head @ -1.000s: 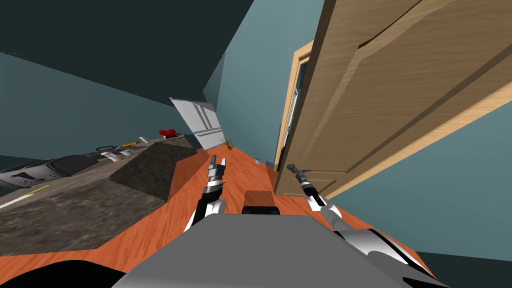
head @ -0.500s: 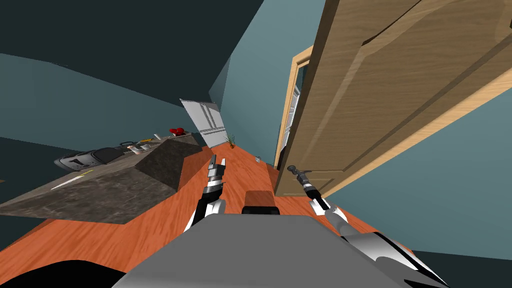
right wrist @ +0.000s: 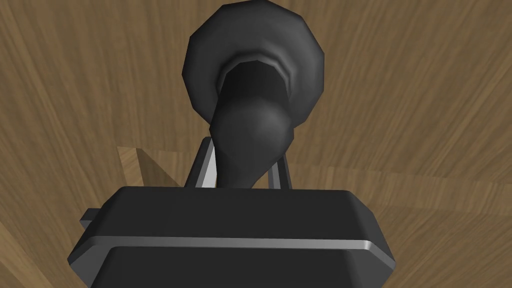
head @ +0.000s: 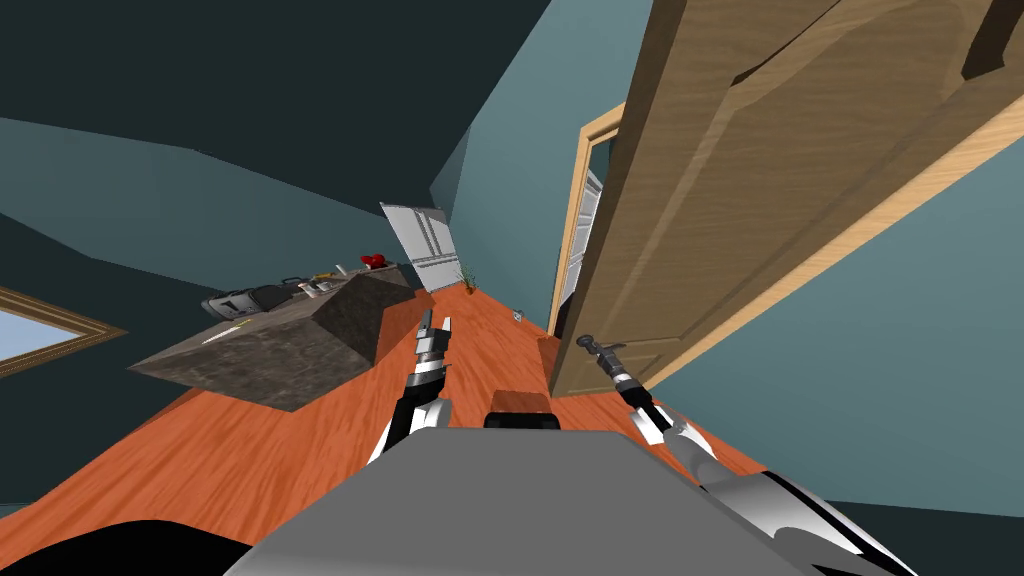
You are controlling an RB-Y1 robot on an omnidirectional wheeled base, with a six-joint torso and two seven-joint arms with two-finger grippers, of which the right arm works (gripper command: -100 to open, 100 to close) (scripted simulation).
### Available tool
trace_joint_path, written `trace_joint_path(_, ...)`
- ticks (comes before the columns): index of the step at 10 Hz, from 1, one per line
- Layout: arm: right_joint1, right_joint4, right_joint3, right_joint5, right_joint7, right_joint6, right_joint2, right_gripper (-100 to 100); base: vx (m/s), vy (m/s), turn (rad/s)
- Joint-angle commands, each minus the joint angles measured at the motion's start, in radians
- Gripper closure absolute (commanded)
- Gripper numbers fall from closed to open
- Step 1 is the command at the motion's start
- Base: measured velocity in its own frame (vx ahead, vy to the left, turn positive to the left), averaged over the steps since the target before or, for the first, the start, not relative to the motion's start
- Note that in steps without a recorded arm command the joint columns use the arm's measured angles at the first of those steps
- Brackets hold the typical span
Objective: Pull the door open
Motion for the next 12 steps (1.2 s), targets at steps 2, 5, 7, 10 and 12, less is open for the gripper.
trace_joint_path(2, 0.015, -0.019, 0.002, 0.000, -0.001, 0.007, -0.001, 100, -0.033, -0.014, -0.016)
trace_joint_path(5, 0.043, -0.012, 0.020, 0.002, -0.023, -0.046, -0.026, 100, -0.152, -0.083, 0.151)
trace_joint_path(7, 0.063, -0.005, 0.034, 0.003, -0.040, -0.089, -0.047, 100, -0.197, -0.083, 0.162)
trace_joint_path(10, 0.078, 0.000, 0.044, 0.004, -0.053, -0.121, -0.062, 100, -0.127, -0.062, 0.068)
trace_joint_path(12, 0.090, 0.004, 0.052, 0.005, -0.063, -0.148, -0.075, 100, -0.138, -0.076, 0.129)
